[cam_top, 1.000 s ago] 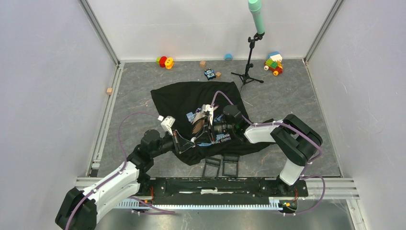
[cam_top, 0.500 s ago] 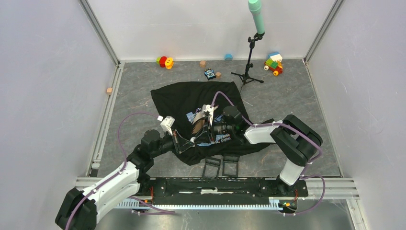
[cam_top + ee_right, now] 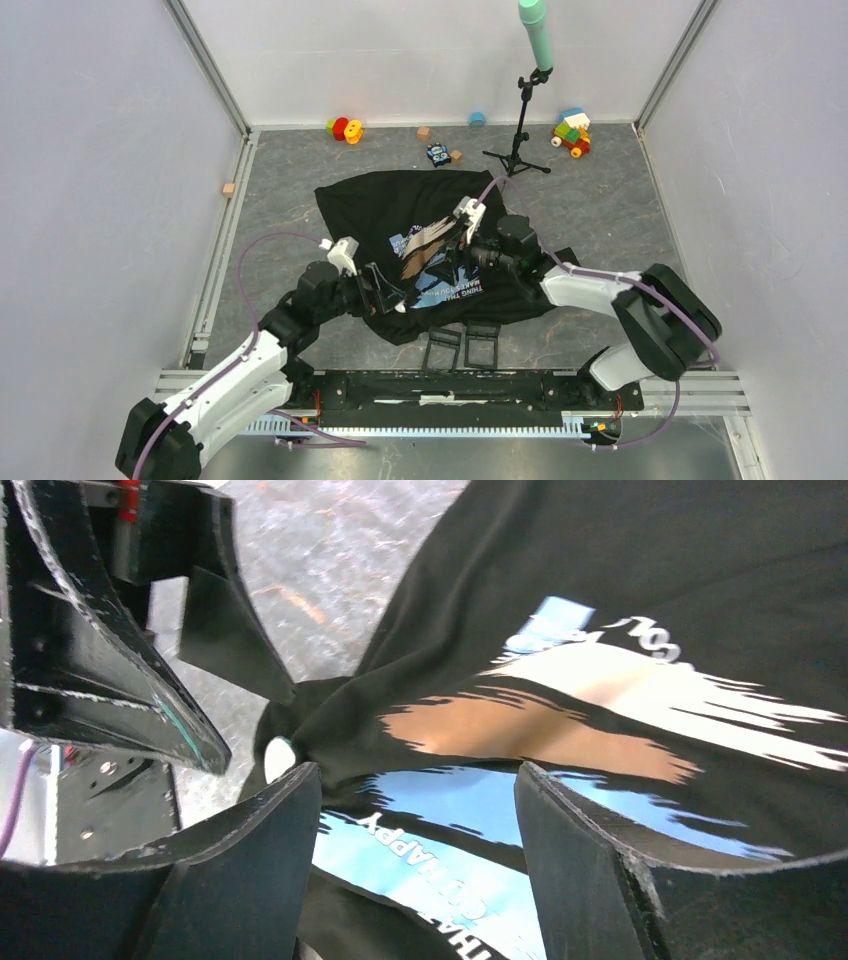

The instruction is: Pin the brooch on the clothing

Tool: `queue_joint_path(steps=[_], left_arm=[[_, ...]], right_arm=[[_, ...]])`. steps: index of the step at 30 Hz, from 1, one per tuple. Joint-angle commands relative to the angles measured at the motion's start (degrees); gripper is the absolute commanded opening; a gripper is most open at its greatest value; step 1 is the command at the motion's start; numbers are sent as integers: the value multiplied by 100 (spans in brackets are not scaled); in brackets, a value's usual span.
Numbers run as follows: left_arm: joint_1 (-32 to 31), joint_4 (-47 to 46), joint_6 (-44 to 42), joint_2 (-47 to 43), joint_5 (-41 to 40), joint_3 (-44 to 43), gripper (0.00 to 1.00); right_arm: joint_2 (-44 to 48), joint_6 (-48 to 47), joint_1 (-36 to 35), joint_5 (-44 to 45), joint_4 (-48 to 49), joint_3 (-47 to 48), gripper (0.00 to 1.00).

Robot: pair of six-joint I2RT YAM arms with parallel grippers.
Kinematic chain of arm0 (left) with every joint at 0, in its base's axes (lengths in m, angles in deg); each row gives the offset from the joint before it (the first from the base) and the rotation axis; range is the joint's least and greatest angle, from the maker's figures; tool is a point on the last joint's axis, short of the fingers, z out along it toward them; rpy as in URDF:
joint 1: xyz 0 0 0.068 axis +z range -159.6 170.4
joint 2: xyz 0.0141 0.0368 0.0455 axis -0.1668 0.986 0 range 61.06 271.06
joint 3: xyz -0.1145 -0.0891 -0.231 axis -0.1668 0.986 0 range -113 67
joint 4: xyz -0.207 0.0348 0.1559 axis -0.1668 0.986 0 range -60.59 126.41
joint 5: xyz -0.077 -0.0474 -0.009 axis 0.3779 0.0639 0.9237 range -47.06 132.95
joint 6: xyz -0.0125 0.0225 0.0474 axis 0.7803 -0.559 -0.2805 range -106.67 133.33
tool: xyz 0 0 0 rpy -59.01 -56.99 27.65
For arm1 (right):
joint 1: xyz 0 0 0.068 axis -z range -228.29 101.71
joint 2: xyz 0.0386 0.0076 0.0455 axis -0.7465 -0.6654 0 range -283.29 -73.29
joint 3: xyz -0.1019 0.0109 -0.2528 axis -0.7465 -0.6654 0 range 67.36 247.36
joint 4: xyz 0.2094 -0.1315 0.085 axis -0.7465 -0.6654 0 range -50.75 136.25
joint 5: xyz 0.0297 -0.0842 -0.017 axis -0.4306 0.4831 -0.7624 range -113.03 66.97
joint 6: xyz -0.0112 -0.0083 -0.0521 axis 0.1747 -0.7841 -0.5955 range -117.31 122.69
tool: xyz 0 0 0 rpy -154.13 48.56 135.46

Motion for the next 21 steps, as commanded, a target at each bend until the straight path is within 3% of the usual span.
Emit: queue_joint_path(steps=[1,3,10,15,21], left_arm=[[243,1291,137,36,-929,-762,95],[401,1866,366,85,-1292,-908,100],[498,2779,908,-101,-1674,-821,100],[502,2823,1271,-139,-1402,-436,89],[500,2524,1533,-333,-1140,-31,81]], right_arm=[[826,-188,191,1250,-1242,-24,77],[1169,-304,290,1906,-1944,-11,79],[2381,-219,1113,3291,-3568,-468,88],[2991,64,2033,3744,-4171,-953,89],[3410,121,2303,4190,-4705,-1246,90]])
